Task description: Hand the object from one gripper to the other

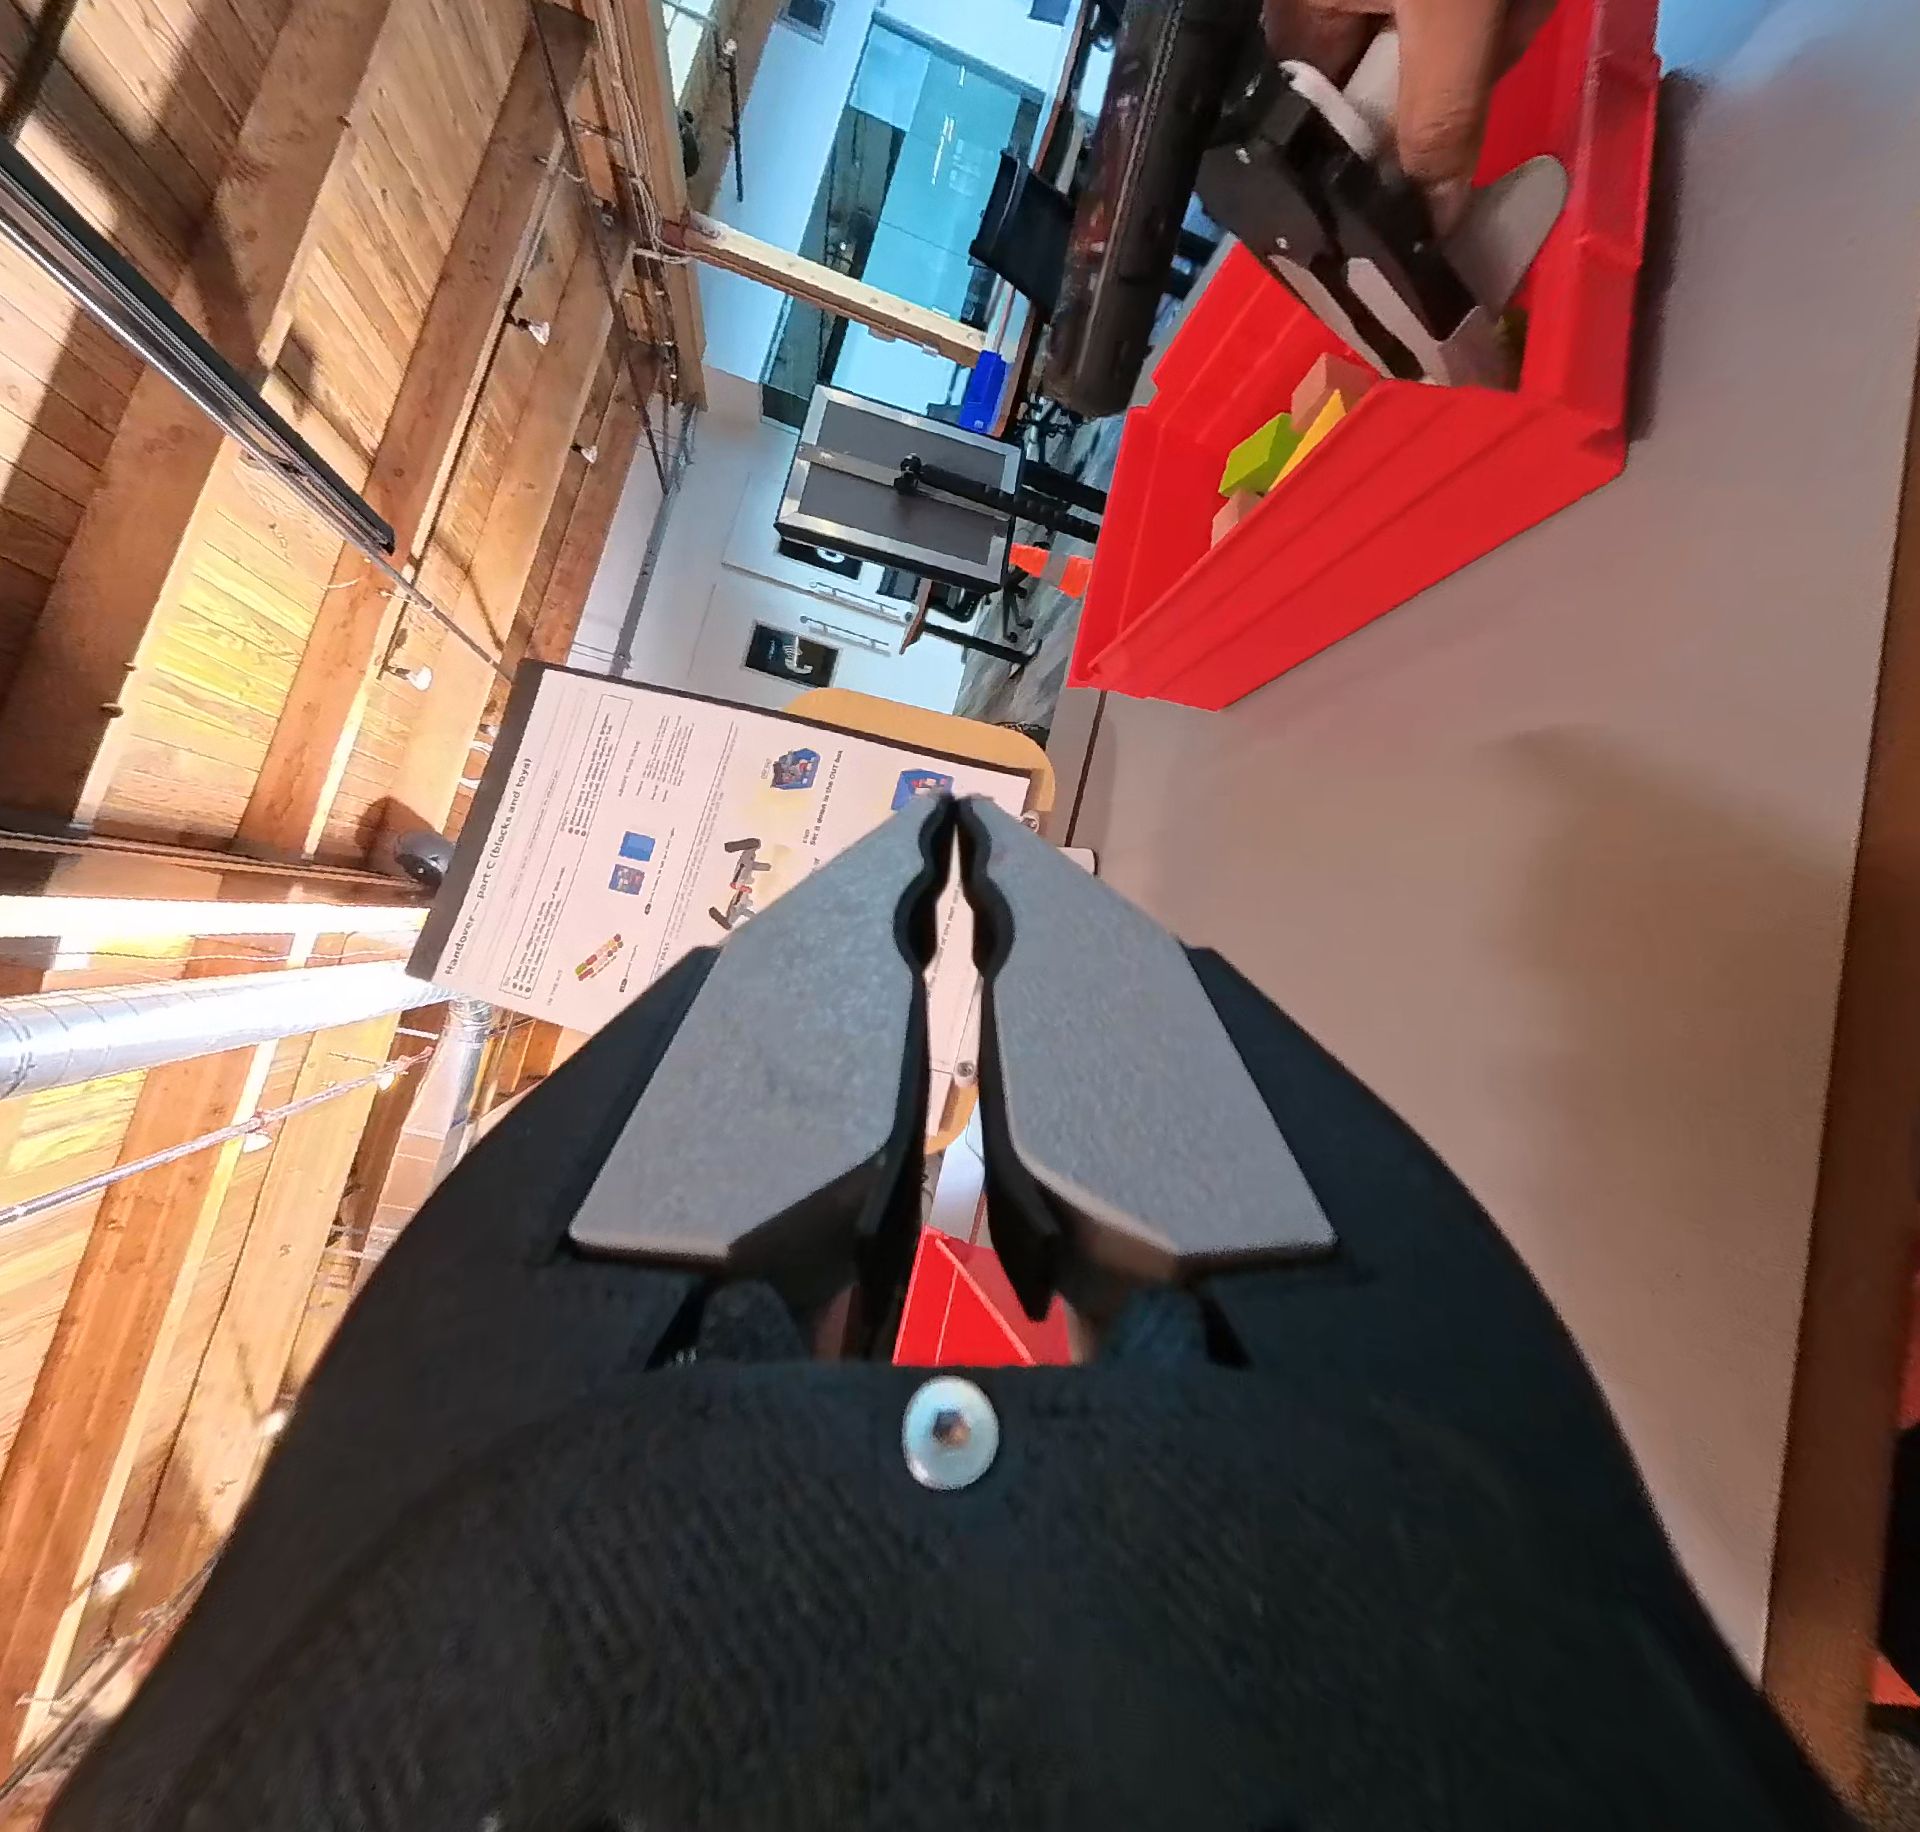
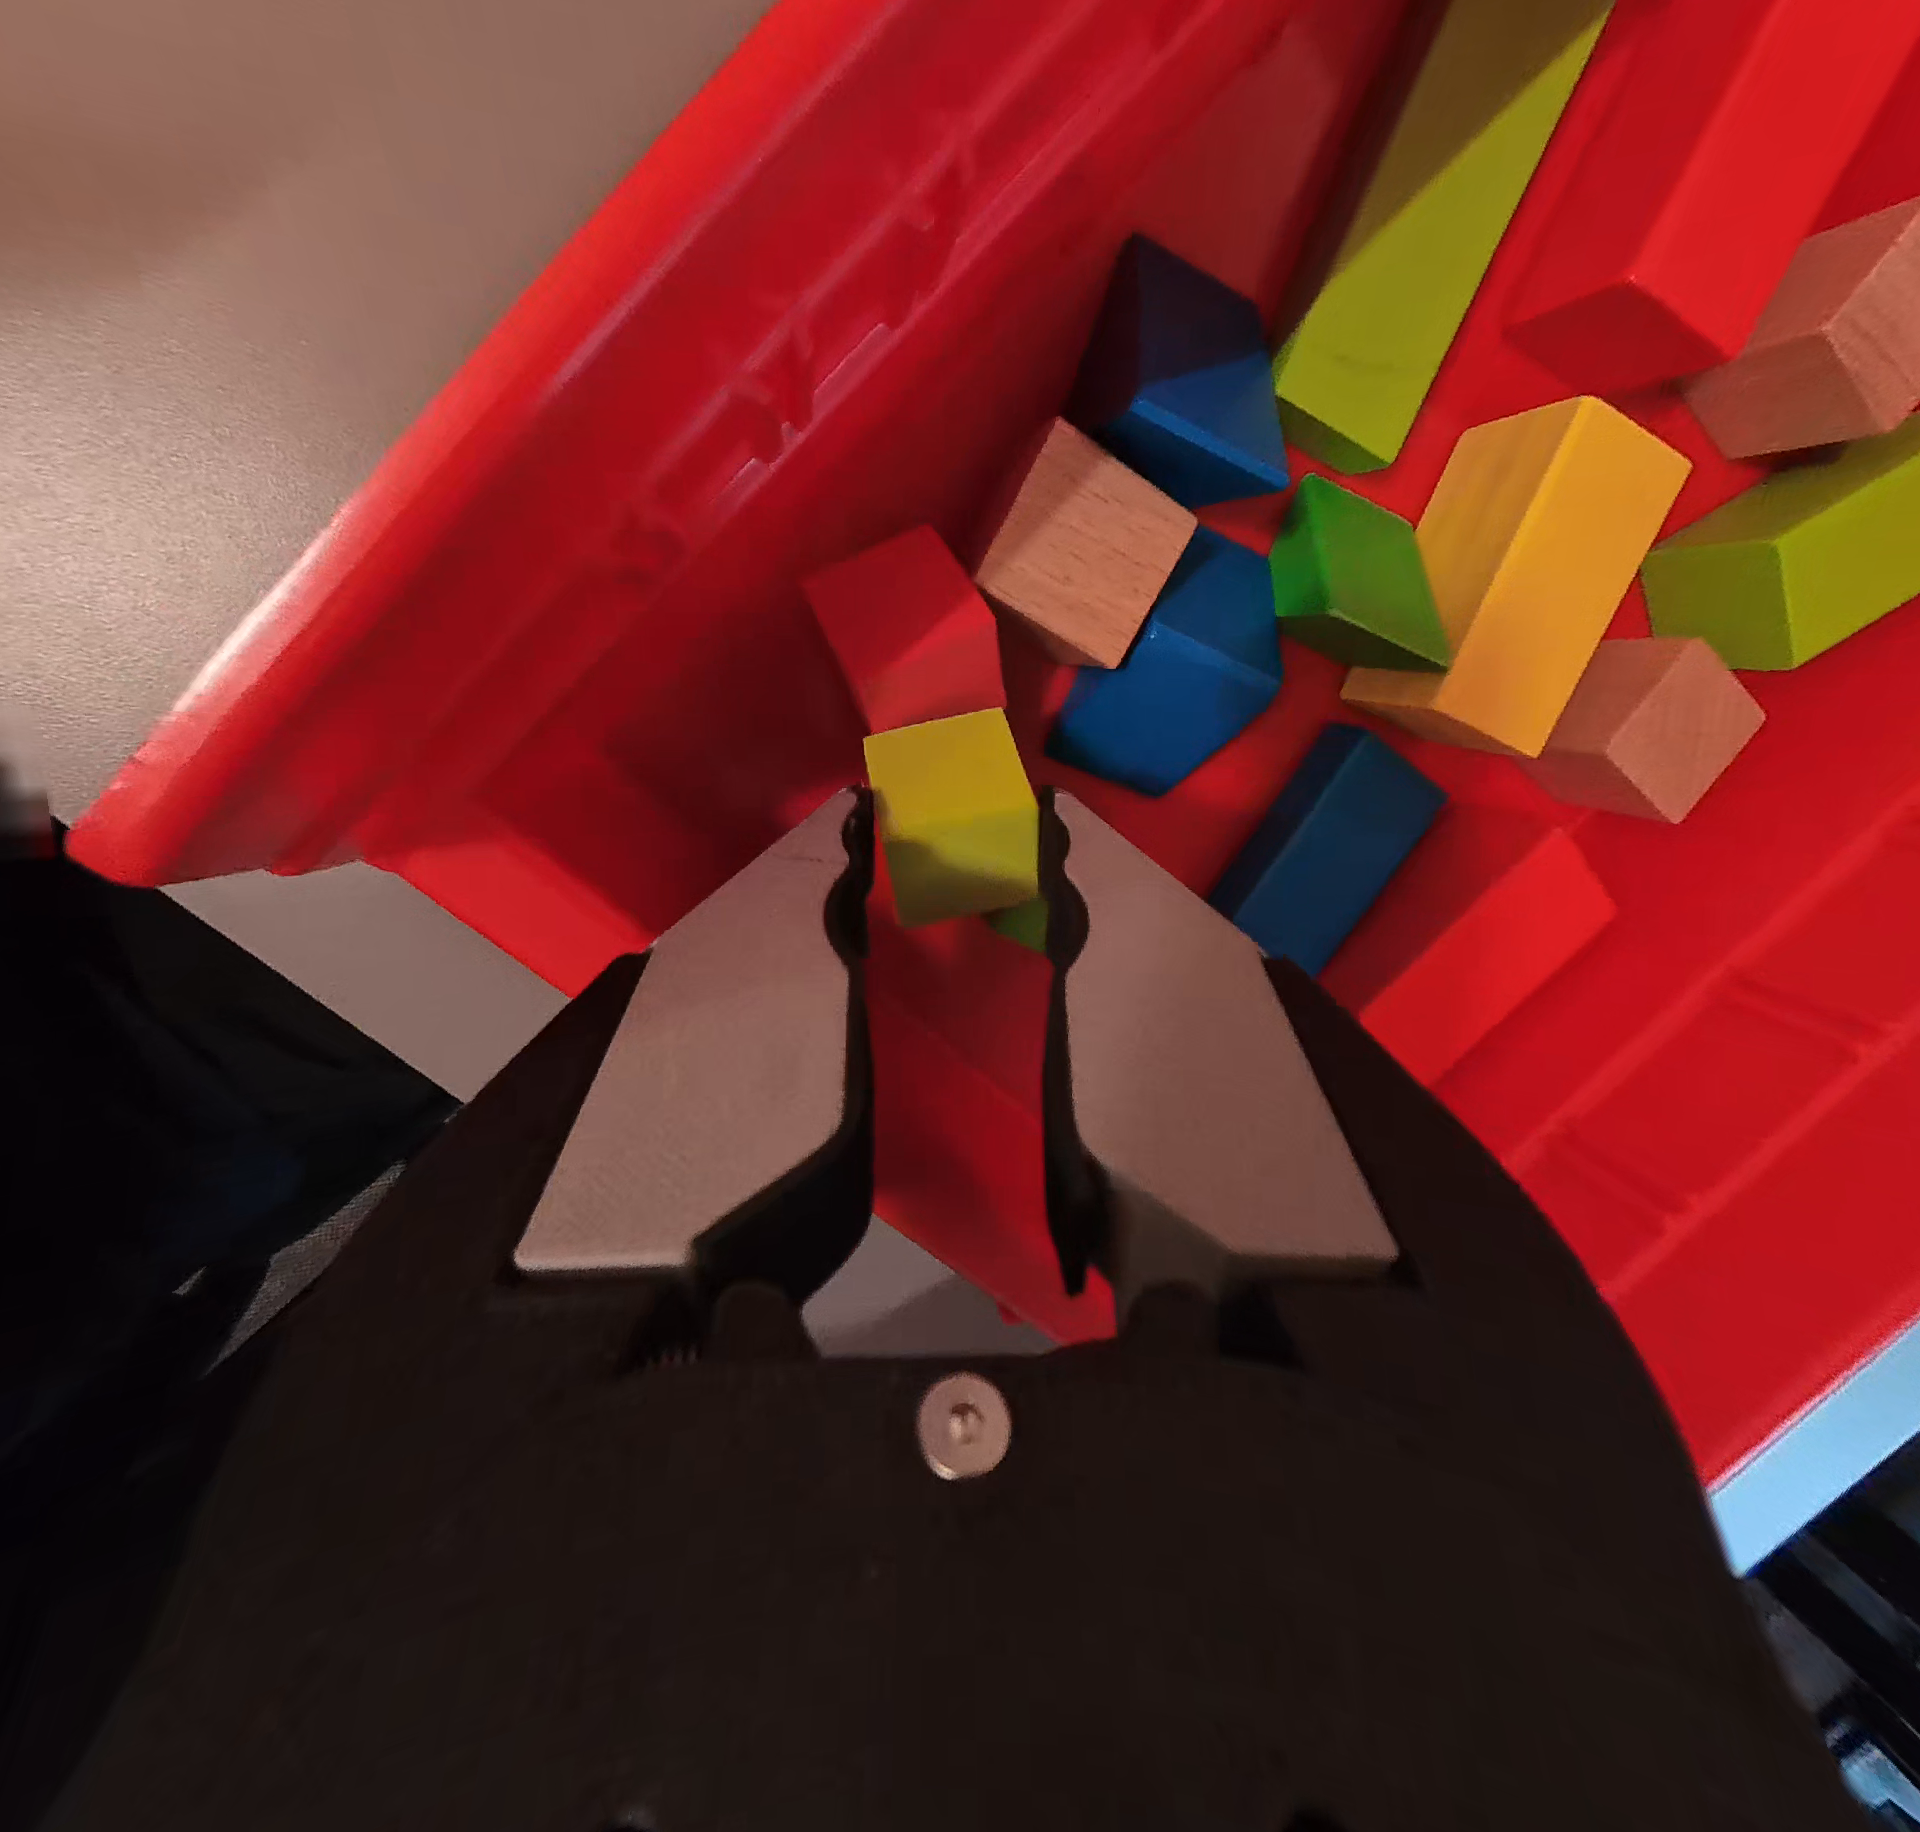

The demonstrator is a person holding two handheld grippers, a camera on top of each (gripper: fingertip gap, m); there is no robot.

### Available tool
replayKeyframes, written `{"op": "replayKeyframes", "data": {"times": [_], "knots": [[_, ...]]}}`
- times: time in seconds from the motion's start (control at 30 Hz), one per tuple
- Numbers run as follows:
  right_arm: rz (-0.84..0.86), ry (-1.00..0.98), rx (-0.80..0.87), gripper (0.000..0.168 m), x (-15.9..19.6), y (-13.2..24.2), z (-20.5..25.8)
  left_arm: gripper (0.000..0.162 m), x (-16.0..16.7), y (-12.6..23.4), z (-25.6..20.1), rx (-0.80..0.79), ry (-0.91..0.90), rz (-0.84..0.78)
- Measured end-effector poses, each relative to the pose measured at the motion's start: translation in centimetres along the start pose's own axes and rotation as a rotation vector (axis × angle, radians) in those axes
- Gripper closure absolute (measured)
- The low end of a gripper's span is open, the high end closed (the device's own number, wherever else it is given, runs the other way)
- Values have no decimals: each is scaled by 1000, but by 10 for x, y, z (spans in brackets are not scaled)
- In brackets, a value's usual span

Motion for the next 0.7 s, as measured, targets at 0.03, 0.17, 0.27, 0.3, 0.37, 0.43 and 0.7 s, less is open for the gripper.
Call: {"op": "replayKeyframes", "data": {"times": [0.03, 0.17, 0.27, 0.3, 0.37, 0.43, 0.7], "knots": [[-4, -8, -5, 138, 0, 0, -1, 162, 0, -1, -1, 1, -6, 4], [-25, -66, -50, 133, 2, 0, -6, 162, 0, -1, -2, 6, 2, 1], [-28, -94, -69, 131, 3, -1, -9, 162, 1, -1, -2, 7, 0, 4], [-29, -103, -71, 131, 3, -1, -10, 162, 1, -2, -2, 8, 0, 4], [-31, -122, -79, 130, 4, -1, -11, 162, 1, -2, -2, 9, 1, 5], [-28, -148, -88, 129, 6, -1, -13, 162, 2, -2, -3, 10, 0, 7], [-15, -129, -153, 141, 9, -2, -10, 162, 2, -1, -2, 11, 4, 3]]}}
Point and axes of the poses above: each gripper's, where its closed fingertips meet, y back along the fingers, x out of its underside, z = x × y across the jaws, the point moved 9 cm from there along y, back along the fingers, and after that the axes turned 8 degrees about -x, right-handed, at the moved point
